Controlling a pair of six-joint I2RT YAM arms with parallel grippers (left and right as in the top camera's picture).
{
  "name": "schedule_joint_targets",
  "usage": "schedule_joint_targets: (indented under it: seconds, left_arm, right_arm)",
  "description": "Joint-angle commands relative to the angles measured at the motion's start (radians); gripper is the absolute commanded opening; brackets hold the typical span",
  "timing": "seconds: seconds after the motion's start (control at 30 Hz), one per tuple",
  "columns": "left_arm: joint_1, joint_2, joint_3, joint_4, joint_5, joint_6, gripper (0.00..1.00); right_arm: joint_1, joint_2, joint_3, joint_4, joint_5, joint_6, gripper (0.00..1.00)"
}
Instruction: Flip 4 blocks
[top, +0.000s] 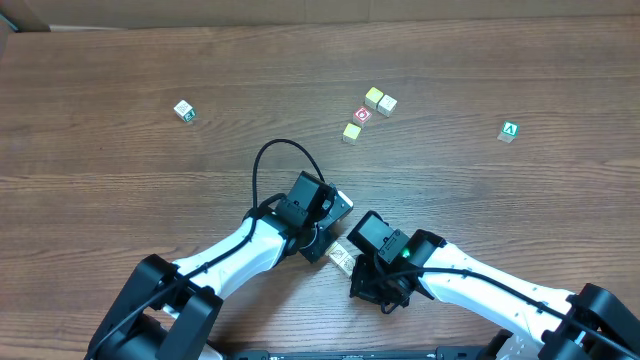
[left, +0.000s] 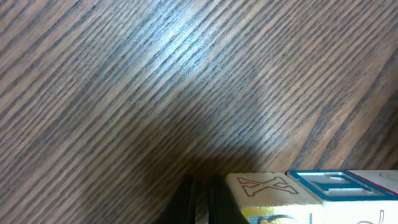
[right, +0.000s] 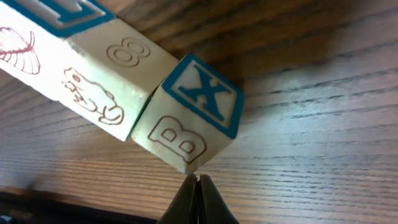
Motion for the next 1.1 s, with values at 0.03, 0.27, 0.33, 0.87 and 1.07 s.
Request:
schedule_joint_targets:
  seconds: [0.03,0.27,0.33,0.87,1.07]
  left_arm:
    - [-0.042,0.047,-0.038,-0.01,-0.035,0.008,0.04]
    - [-0.05,0.047,-0.038,-0.01,-0.068,0.007,0.04]
    - [-0.05,0.047,-0.038,-0.006,-0.074,0.007,0.04]
    - [-0.019,0.047,-0.038,-0.007,-0.104,-0.011,0.04]
    - [-0.019,0.047,-0.038,-0.009,-0.105,-0.011,0.04]
  right_arm:
    - [0.005,0.003,0.0,0.006,0.0,0.016,0.04]
    - [0.005,0.003,0.0,-0.01,0.0,0.015,0.04]
    - [0.005,0.003,0.0,-0.026,0.0,0.015,0.04]
    - [0.005,0.003,0.0,-0.082,0.101,0.012,0.04]
    - [0.005,0.003,0.0,-0.054,0.122,0.016,0.04]
